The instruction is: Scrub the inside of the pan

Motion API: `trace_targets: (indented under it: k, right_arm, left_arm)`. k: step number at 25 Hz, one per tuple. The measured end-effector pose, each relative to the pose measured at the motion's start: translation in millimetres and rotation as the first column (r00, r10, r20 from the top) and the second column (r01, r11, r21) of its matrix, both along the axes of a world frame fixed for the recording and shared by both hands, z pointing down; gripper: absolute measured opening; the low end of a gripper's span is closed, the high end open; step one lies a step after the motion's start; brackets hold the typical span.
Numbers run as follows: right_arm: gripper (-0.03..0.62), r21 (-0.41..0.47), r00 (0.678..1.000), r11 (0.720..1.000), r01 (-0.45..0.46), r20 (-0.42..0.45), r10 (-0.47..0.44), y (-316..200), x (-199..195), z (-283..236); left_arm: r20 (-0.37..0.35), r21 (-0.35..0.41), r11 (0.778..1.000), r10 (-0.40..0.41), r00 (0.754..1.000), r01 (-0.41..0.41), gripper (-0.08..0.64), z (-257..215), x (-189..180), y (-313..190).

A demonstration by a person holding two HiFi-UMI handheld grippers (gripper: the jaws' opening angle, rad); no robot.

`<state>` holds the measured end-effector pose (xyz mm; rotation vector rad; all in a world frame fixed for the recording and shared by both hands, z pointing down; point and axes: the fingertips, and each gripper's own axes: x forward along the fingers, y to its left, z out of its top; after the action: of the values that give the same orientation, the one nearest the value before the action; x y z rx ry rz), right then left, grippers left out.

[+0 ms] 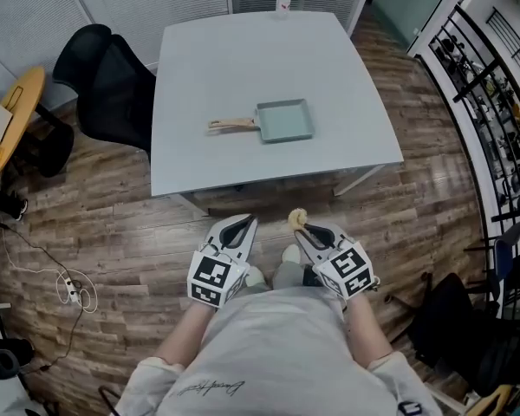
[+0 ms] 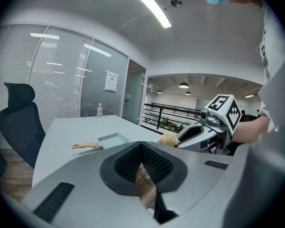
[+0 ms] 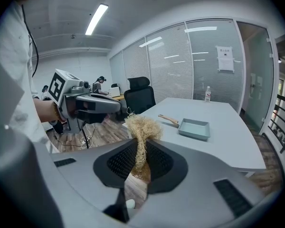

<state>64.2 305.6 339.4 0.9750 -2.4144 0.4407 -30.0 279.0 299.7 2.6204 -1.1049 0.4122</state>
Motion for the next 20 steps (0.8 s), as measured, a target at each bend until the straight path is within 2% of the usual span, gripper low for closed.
trace_targets:
  k: [9,20]
  right_arm:
    - [0.069,0.009,1.000,1.000,0.024,0.008,-0.024,-32,2,6]
    - [0.069,0.025,0.995,0.995,0.094,0.016,-0.095,-123,14,4]
  left_arm:
    - [0.002,0.008,1.000,-0.028,1.000,0.028,0.011,5,0,-30]
    - [-0.004,0.029,0.996,-0.086,0.996,0.086,0.011,4,14,-112]
